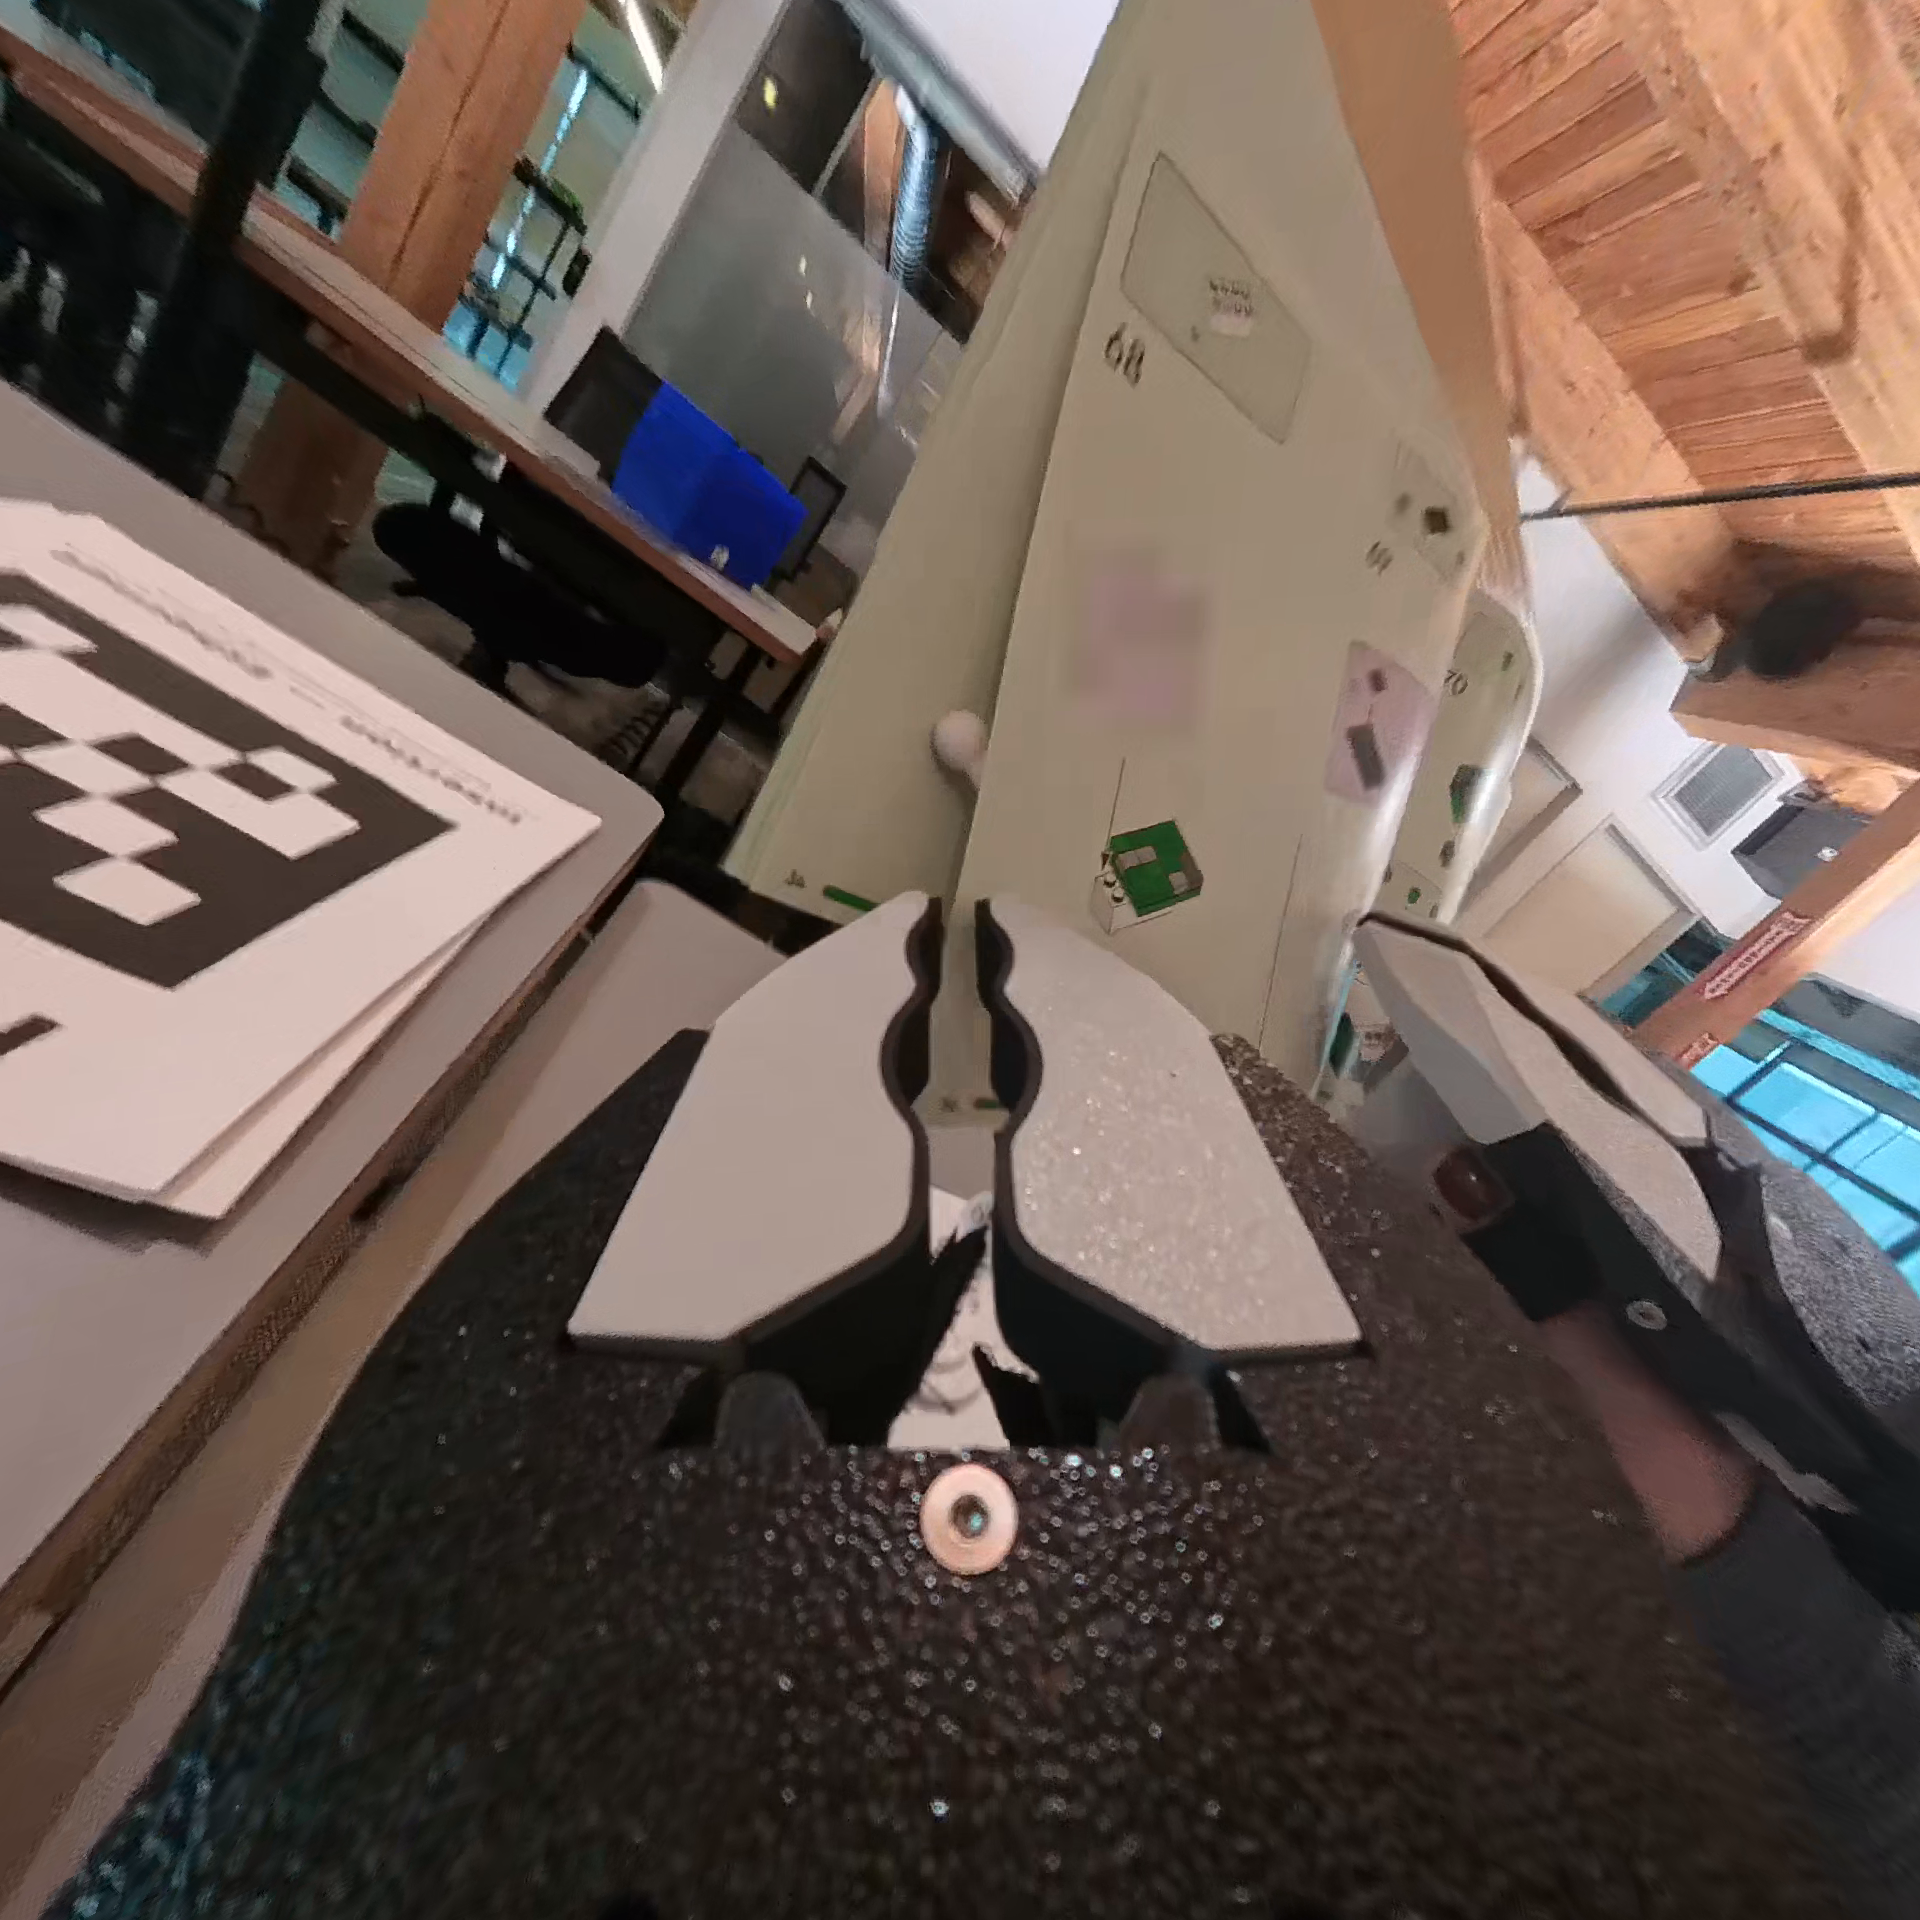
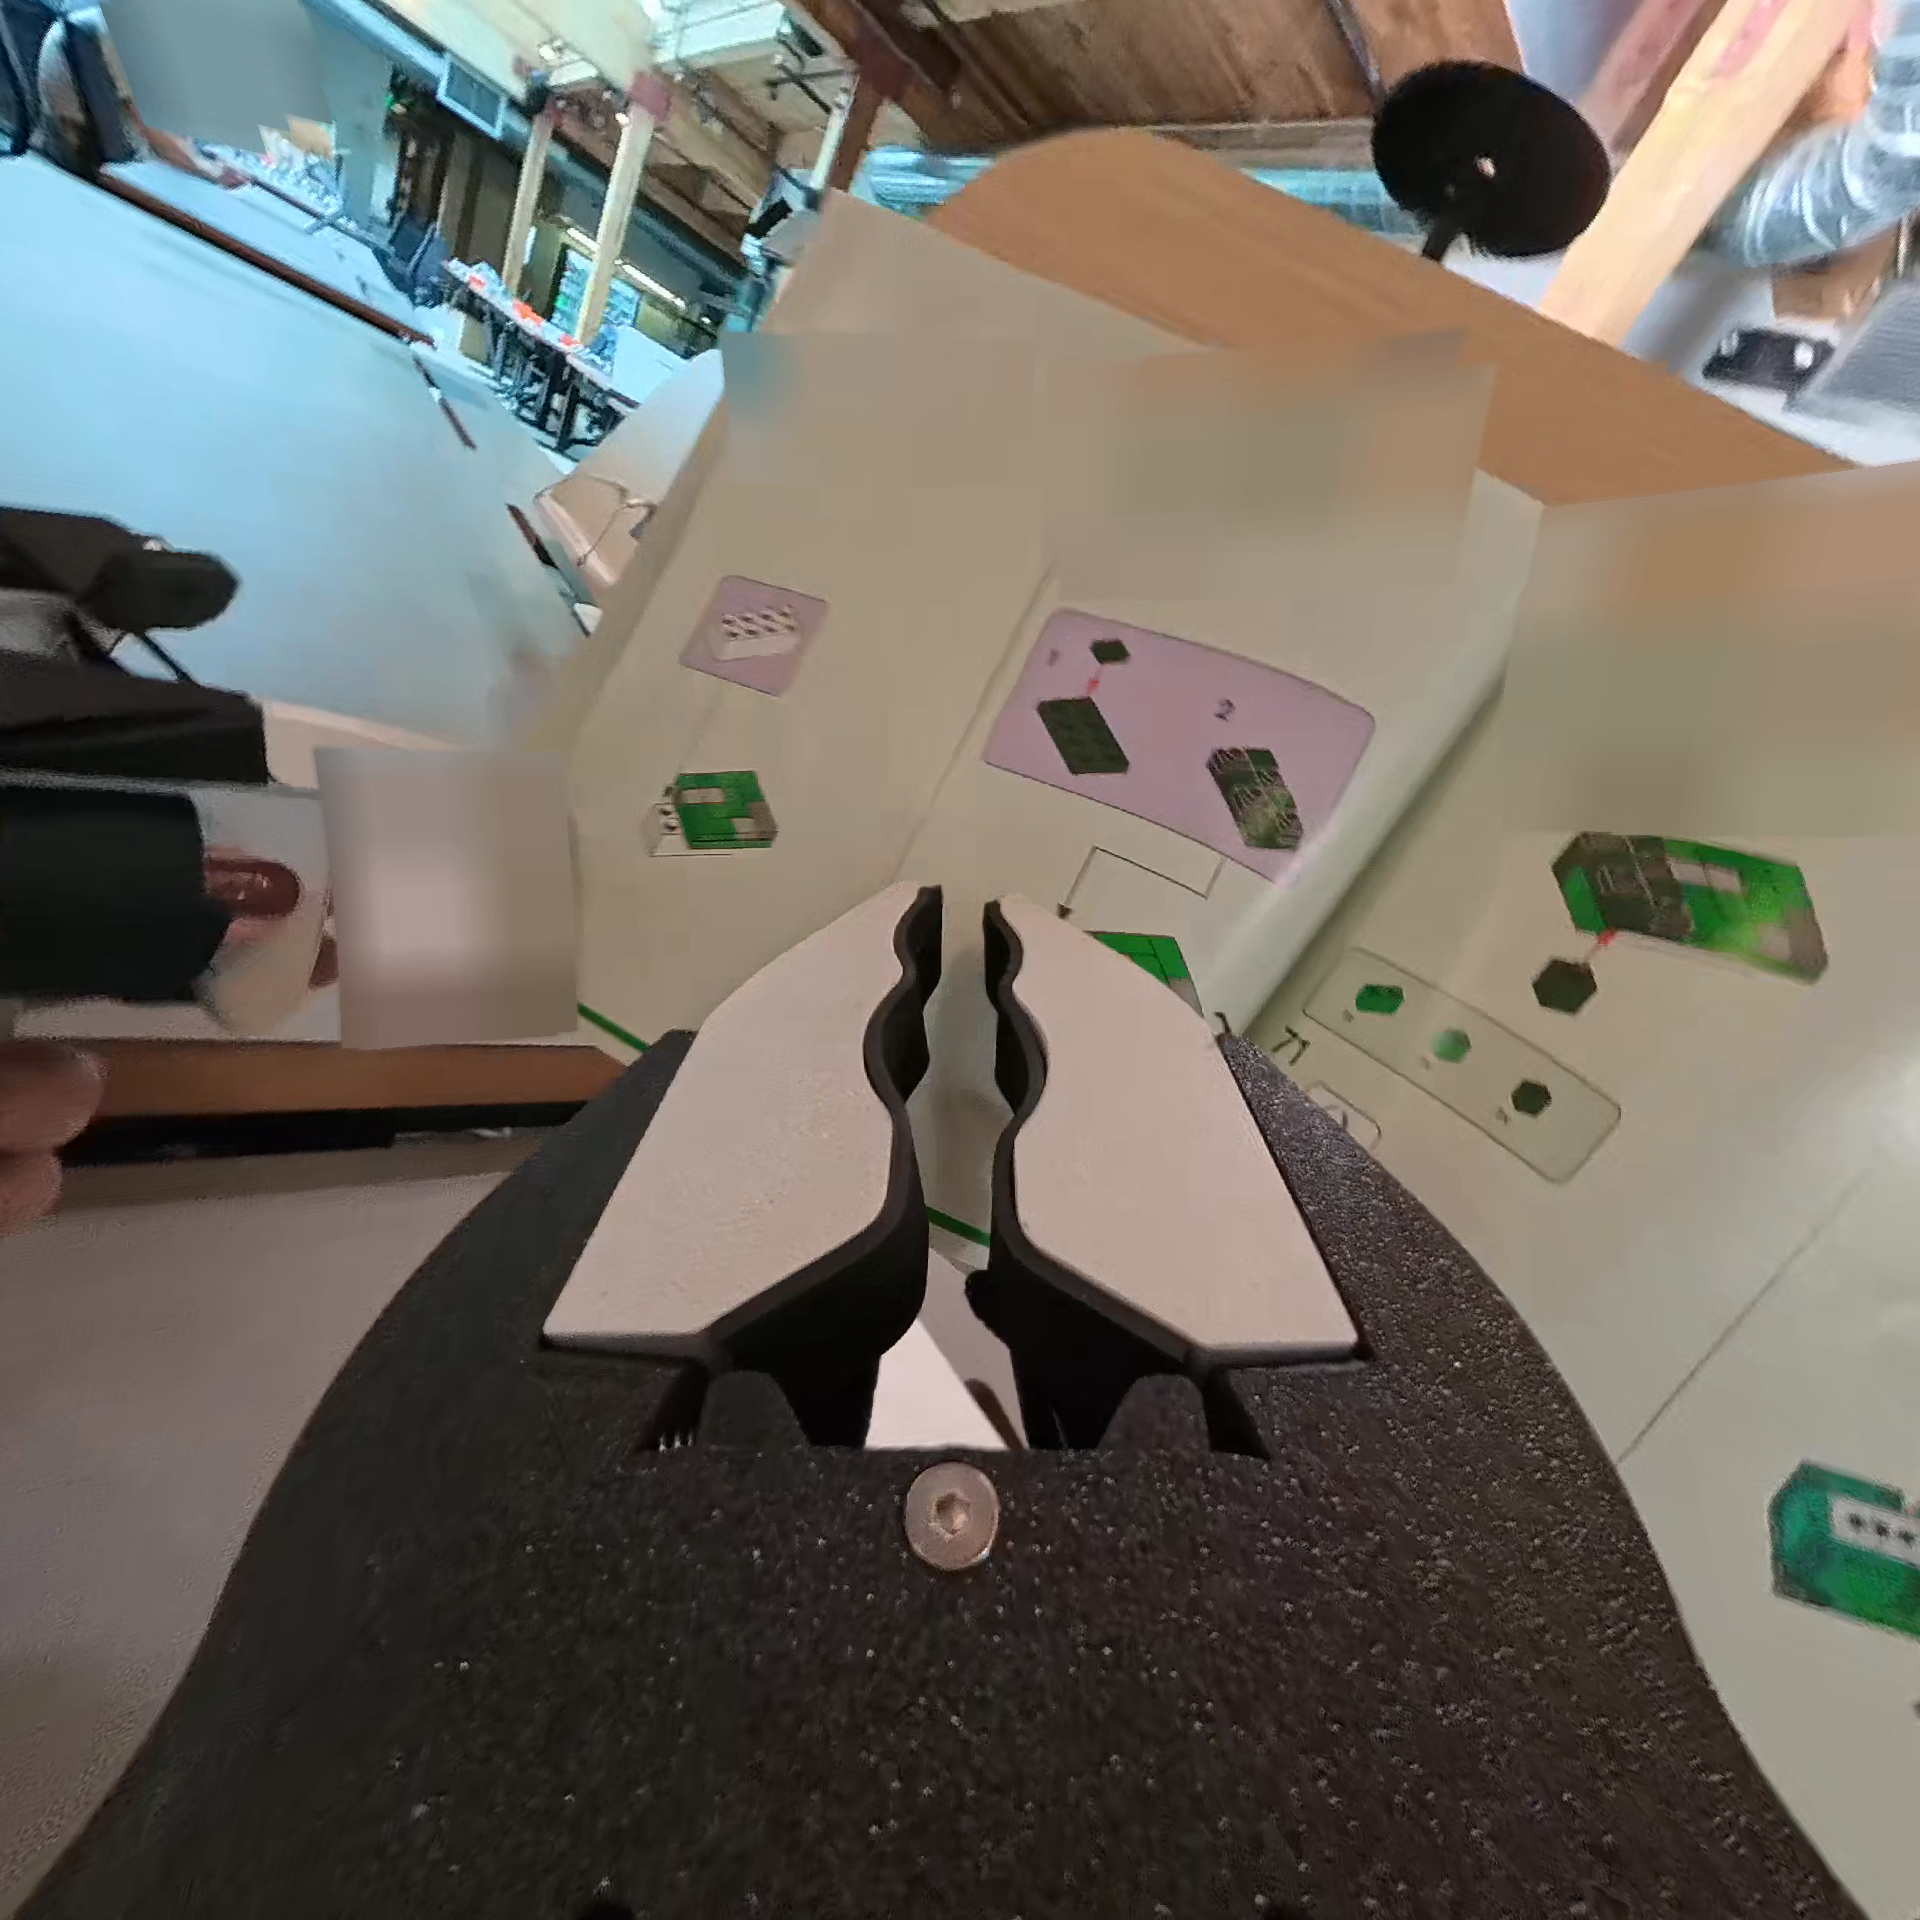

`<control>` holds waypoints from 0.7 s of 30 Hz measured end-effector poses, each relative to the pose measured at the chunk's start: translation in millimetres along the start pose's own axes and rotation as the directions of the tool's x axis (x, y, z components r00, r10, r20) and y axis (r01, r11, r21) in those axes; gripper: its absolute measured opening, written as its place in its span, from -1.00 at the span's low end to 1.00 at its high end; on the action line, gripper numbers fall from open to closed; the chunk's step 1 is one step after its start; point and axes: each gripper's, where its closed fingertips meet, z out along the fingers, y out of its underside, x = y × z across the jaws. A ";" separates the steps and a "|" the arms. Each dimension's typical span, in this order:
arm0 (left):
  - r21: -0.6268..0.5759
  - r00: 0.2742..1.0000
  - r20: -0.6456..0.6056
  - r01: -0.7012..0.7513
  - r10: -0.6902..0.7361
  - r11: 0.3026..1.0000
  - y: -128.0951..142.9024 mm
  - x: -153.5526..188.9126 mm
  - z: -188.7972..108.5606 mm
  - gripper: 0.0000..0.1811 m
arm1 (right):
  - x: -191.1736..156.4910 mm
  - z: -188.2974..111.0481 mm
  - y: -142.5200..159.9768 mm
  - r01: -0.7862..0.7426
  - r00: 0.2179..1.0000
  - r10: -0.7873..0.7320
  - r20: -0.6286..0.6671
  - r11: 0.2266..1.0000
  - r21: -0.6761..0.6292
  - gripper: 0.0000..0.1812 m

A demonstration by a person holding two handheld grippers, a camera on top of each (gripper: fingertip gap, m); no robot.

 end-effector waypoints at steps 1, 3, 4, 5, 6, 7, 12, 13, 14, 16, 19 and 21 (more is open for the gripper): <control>0.035 1.000 -0.001 -0.009 0.009 0.999 -5.6 -1.3 -3.8 -0.95 | -5.3 -2.1 -2.9 0.045 0.999 -0.045 0.017 0.999 0.013 -0.91; 0.052 0.999 0.011 -0.032 0.031 0.998 -10.9 -5.7 -7.5 -0.95 | -17.3 -8.5 -7.1 0.166 0.985 -0.168 0.035 0.985 0.050 -0.82; 0.028 0.999 0.013 -0.036 0.035 0.999 -9.1 -7.1 -7.1 -0.93 | -24.0 -11.2 -6.4 0.248 0.967 -0.251 0.041 0.967 0.061 -0.73; 0.006 0.999 0.003 -0.035 0.035 0.999 -6.6 -6.3 -6.0 -0.89 | -30.1 -12.7 -2.9 0.343 0.937 -0.345 0.043 0.938 0.057 -0.64; -0.010 1.000 -0.009 -0.029 0.029 1.000 -4.3 -5.0 -5.0 -0.88 | -35.8 -12.9 2.5 0.443 0.895 -0.445 0.042 0.895 0.043 -0.53; -0.017 1.000 -0.012 -0.021 0.021 1.000 -3.3 -4.4 -4.7 -0.87 | -41.1 -12.2 9.0 0.544 0.838 -0.544 0.043 0.839 0.021 -0.43; 0.032 1.000 0.007 0.008 -0.008 0.999 -5.9 -3.7 -8.6 -0.89 | -63.5 4.8 27.9 0.915 0.397 -0.917 0.037 0.392 -0.098 -0.07; 0.034 1.000 0.013 0.006 -0.006 0.999 -5.6 -3.3 -9.6 -0.90 | -61.8 8.1 25.8 0.926 0.362 -0.932 0.014 0.358 -0.119 -0.11; 0.038 1.000 0.014 0.001 -0.002 0.999 -5.8 -1.9 -11.0 -0.94 | -58.7 9.0 20.9 0.922 0.366 -0.930 -0.018 0.366 -0.129 -0.22; 0.029 1.000 0.021 -0.011 0.010 1.000 -6.1 -0.2 -12.7 -1.00 | -50.0 4.1 11.7 0.871 0.467 -0.882 -0.069 0.472 -0.137 -0.42; 0.011 1.000 -0.014 -0.011 0.011 1.000 -10.0 7.6 -8.4 -1.00 | -37.3 -9.9 1.6 0.802 0.571 -0.809 -0.141 0.586 -0.112 -0.66; -0.004 1.000 -0.022 -0.006 0.006 1.000 -11.8 12.8 -2.1 -1.00 | -32.2 -17.1 -2.3 0.777 0.605 -0.778 -0.170 0.623 -0.086 -0.74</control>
